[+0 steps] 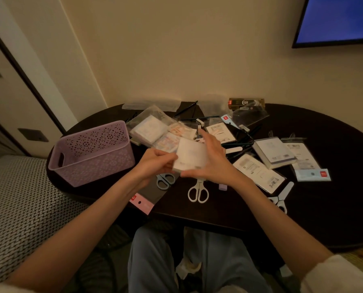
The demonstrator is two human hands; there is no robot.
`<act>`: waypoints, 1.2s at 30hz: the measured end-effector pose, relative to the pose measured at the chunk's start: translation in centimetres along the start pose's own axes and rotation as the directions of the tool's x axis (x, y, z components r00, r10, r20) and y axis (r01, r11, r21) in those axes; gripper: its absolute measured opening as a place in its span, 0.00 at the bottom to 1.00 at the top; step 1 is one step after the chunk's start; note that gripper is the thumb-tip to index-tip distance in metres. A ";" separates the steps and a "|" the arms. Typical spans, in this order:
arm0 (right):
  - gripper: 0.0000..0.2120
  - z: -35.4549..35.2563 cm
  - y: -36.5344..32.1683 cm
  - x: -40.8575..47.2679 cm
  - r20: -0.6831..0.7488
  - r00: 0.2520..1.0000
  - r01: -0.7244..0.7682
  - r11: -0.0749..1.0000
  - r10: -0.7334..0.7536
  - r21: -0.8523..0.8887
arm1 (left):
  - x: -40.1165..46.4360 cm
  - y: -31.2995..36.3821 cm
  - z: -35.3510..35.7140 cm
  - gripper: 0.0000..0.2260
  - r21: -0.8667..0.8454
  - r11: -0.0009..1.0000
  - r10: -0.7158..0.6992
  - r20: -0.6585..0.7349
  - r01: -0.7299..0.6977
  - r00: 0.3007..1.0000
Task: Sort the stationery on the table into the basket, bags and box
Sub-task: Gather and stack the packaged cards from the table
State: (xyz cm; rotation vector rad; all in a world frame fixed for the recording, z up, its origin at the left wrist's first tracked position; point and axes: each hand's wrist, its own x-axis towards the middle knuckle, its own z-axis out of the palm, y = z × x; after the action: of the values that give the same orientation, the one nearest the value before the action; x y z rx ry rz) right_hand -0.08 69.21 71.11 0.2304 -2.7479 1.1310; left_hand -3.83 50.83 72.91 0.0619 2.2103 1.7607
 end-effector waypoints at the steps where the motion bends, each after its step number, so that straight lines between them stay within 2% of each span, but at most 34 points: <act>1: 0.51 -0.2 0.1 0.1 -0.043 0.996 -0.071 0.996 0.074 0.062 | 0.0 0.0 -0.2 0.05 -0.023 1.000 -0.009 0.002 0.009 1.000; 3: 0.37 -0.7 0.2 0.3 -0.053 0.967 -0.230 0.946 0.248 0.229 | -0.1 0.0 -0.6 0.05 -0.028 1.000 -0.003 0.031 0.004 1.000; 5: 0.25 -1.3 0.7 0.5 0.113 0.929 -0.364 0.822 0.351 0.437 | -0.1 0.1 -0.6 0.05 -0.016 1.000 0.010 0.069 -0.009 0.998; 7: 0.19 -1.6 1.5 0.7 0.268 0.888 -0.457 0.657 0.373 0.600 | -0.1 0.2 -0.6 0.05 -0.023 1.000 0.018 0.093 -0.016 0.995; 9: 0.16 -2.0 2.0 1.0 0.311 0.865 -0.494 0.563 0.393 0.663 | 0.1 0.1 -0.7 0.06 0.006 0.999 0.051 0.100 -0.052 0.994; 10: 0.15 -2.1 2.1 1.1 0.298 0.861 -0.495 0.544 0.413 0.677 | 0.3 -0.1 -0.9 0.07 0.076 0.991 0.101 0.078 -0.107 0.992; 12: 0.13 -2.0 2.0 1.5 0.240 0.856 -0.485 0.551 0.457 0.679 | 0.9 -0.6 -1.4 0.07 0.239 0.938 0.265 -0.019 -0.253 0.964; 14: 0.14 -1.7 1.7 2.0 0.163 0.856 -0.470 0.607 0.491 0.640 | 1.6 -1.0 -2.1 0.07 0.401 0.845 0.440 -0.148 -0.353 0.885; 17: 0.16 -0.5 1.6 3.2 0.062 0.853 -0.430 0.631 0.518 0.646 | 2.4 -1.3 -3.0 0.10 0.580 0.709 0.590 -0.176 -0.401 0.788; 20: 0.17 1.3 1.2 4.6 -0.098 0.831 -0.373 0.680 0.548 0.632 | 2.8 -1.5 -2.8 0.13 0.676 0.613 0.632 -0.111 -0.408 0.767; 23: 0.15 2.7 0.9 5.9 -0.219 0.789 -0.345 0.709 0.574 0.615 | 3.4 -1.8 -2.7 0.10 0.747 0.549 0.644 -0.092 -0.375 0.760; 28: 0.11 4.7 1.2 7.8 -0.153 0.772 -0.363 0.626 0.617 0.690 | 4.5 -1.8 -3.3 0.07 0.740 0.560 0.637 -0.097 -0.373 0.764; 33: 0.15 5.7 0.9 9.8 -0.119 0.779 -0.391 0.625 0.616 0.676 | 5.0 -2.0 -3.8 0.10 0.755 0.527 0.643 -0.054 -0.389 0.764; 36: 0.17 6.5 1.1 10.5 -0.053 0.777 -0.433 0.593 0.628 0.679 | 5.3 -2.2 -3.9 0.11 0.775 0.504 0.644 -0.042 -0.382 0.764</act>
State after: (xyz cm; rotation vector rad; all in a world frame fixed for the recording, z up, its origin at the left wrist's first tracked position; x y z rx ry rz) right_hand -11.16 64.51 68.02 -0.7145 -2.0946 2.0448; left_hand -9.53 47.79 70.44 0.7597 3.2995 0.9612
